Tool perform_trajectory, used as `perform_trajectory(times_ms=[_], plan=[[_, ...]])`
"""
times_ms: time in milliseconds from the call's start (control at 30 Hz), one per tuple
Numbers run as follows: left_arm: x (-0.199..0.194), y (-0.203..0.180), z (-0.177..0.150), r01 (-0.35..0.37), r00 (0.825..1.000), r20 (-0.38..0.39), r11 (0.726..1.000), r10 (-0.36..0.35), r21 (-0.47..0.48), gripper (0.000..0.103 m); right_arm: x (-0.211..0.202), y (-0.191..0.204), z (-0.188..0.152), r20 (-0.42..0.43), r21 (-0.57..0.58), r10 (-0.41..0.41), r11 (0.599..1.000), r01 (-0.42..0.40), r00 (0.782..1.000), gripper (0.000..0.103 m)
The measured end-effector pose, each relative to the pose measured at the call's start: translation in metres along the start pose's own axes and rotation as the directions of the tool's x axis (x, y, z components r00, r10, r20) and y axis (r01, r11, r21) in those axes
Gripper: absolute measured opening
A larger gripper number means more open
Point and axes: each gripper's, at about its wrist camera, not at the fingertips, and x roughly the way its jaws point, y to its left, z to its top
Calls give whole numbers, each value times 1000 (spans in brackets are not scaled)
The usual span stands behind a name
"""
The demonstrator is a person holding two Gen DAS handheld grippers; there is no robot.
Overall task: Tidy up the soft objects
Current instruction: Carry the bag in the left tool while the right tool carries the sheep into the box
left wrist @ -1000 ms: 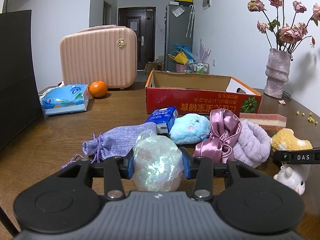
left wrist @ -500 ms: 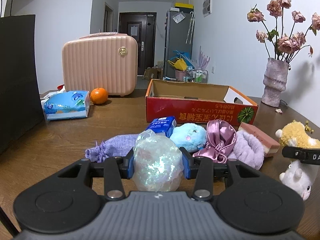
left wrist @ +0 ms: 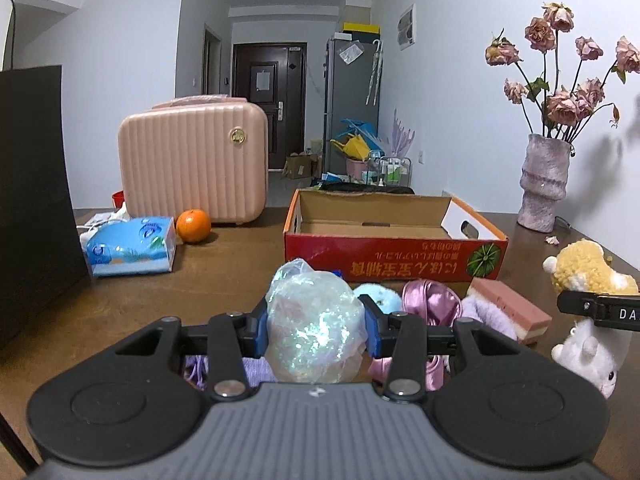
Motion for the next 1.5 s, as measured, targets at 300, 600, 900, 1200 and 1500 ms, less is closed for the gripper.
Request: perform_trajectory(times_ms=[300,600,900,1200,1500], plan=[[9,-8,18,7,1000,17,1000,-7,16,44,10,0,16,19,-3,5,1000,-5,1000,62],[25,-15,35,10,1000,23,999,-11,31,44,28,0,35,27,-3,16,1000,-16,1000,63],[50,-21,52,23,999,27,999,-24,37,44,55,5,56,41,0,33,999,-33,999,63],[81,-23,73,38,999,29,999,-38,-8,44,84,7,79,65,13,50,999,-51,997,63],[112,-27,94,49,998,45,998,-47,-39,44,110,4,100,79,21,45,999,-46,996,63]])
